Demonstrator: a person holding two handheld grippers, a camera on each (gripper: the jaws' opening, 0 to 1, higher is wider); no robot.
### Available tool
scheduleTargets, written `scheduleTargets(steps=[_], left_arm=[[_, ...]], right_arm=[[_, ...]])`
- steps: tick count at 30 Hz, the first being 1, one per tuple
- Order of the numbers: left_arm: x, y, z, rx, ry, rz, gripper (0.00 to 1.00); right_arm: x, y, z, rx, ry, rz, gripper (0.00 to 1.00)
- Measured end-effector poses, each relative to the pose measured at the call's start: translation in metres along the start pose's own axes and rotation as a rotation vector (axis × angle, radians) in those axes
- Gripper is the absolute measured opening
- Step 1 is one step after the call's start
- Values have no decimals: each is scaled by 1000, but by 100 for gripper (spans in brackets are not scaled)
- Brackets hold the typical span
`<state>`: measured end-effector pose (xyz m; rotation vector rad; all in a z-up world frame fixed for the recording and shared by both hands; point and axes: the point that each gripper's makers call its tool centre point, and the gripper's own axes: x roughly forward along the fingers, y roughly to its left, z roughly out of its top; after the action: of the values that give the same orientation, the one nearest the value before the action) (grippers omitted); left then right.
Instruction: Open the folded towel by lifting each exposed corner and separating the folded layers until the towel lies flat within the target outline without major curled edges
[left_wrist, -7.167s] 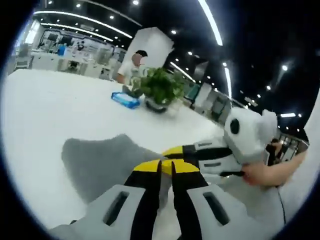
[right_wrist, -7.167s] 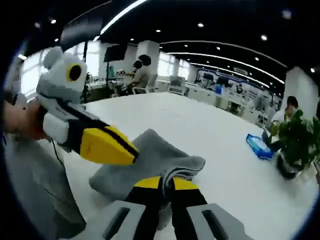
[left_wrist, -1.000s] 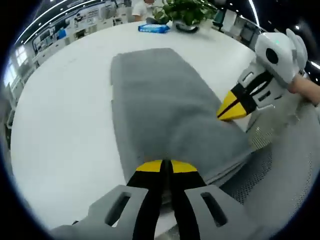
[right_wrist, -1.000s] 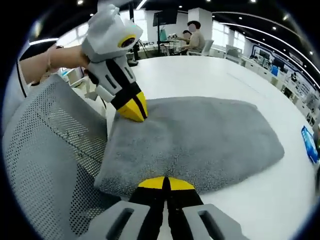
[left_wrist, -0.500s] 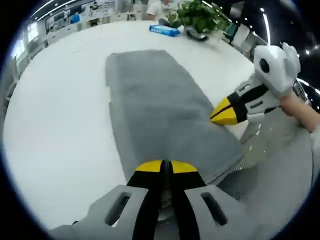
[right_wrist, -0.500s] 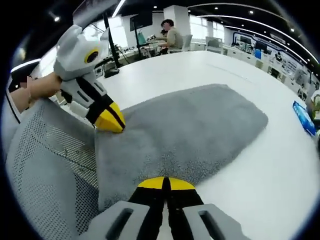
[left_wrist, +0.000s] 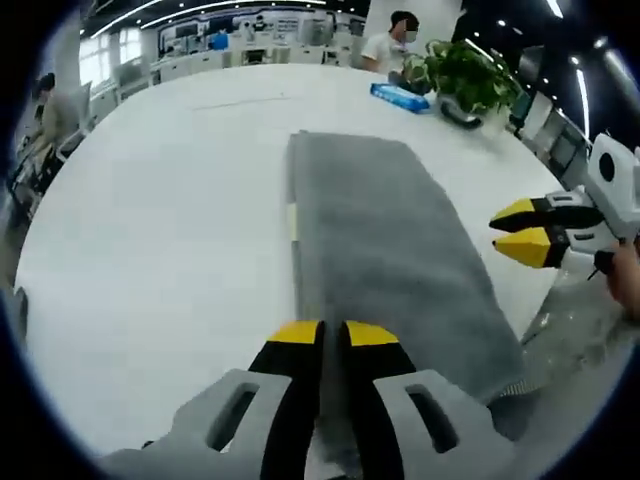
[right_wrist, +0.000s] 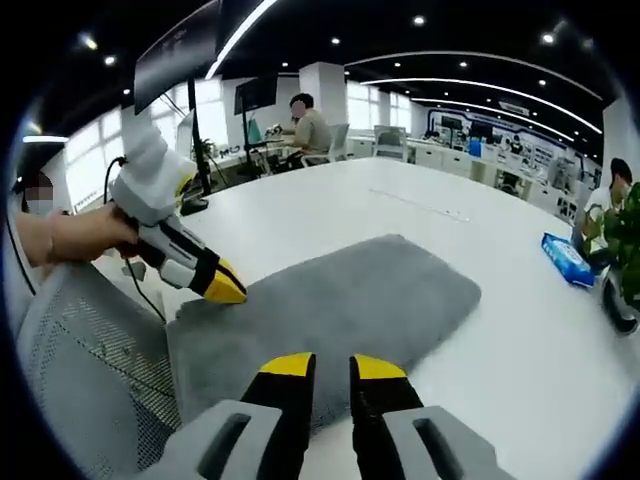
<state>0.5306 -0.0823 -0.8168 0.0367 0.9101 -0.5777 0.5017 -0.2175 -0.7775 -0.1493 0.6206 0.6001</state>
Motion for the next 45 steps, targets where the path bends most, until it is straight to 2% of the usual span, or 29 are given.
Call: scheduleTargets(steps=[3,7,9,10,13,17,20,21,22,25,26,27,29,30,31,32,34,36,38,42,45], left_arm=[[2,4,-2,75,1,15,0],[-4,7,2,30,-23,18,0],[-4,13,5,57,-40,44,0],[-4,15,7,72,-51,48,2],[0,11,4,21,-39,17,13],[1,11,1,39,-23,15,12],[0,12,1,40,-22,20,7],[-1,11,3,48,-26,16,1],[-3,10,6,57,-33,15,1],[-11,-3,29,180,-137,7,1],[-13,-9,33,206,-150,8,1],[-15,-20,38,272,-167,-12,1],[-17,-35,42,357,-192,-24,1],[-18,-44,43,416,-197,-37,1],[-18,-56,43,512,-204,-44,1],[-18,-63,43,579,-202,-48,1],[-15,-77,40,738,-192,-44,1],[-8,-93,31,797,-172,-76,1],[-1,-101,18,849,-124,-90,1],[7,-106,3,1020,-82,-86,1],[8,-102,2,978,-76,-95,2]], right_arm=[[1,2,-1,3,5,9,10],[1,3,-1,-4,4,9,10],[1,2,-1,-1,2,7,10],[1,2,-1,1,5,8,10],[2,3,-3,0,12,13,10],[3,5,-4,0,17,21,10],[3,5,-4,3,17,19,10],[2,4,-4,10,14,19,10],[2,4,-3,14,10,19,10],[1,4,0,59,-12,31,9],[2,6,2,95,-24,46,9],[1,8,5,138,-44,63,9],[0,7,12,173,-73,69,9],[-3,4,15,146,-85,52,7],[-4,1,23,89,-123,24,5],[-6,-1,26,85,-137,7,5],[-4,0,27,168,-139,24,6],[3,3,25,272,-124,70,9],[13,-2,21,308,-103,66,12],[32,-13,14,388,-83,71,11],[49,-17,3,543,-59,90,12]])
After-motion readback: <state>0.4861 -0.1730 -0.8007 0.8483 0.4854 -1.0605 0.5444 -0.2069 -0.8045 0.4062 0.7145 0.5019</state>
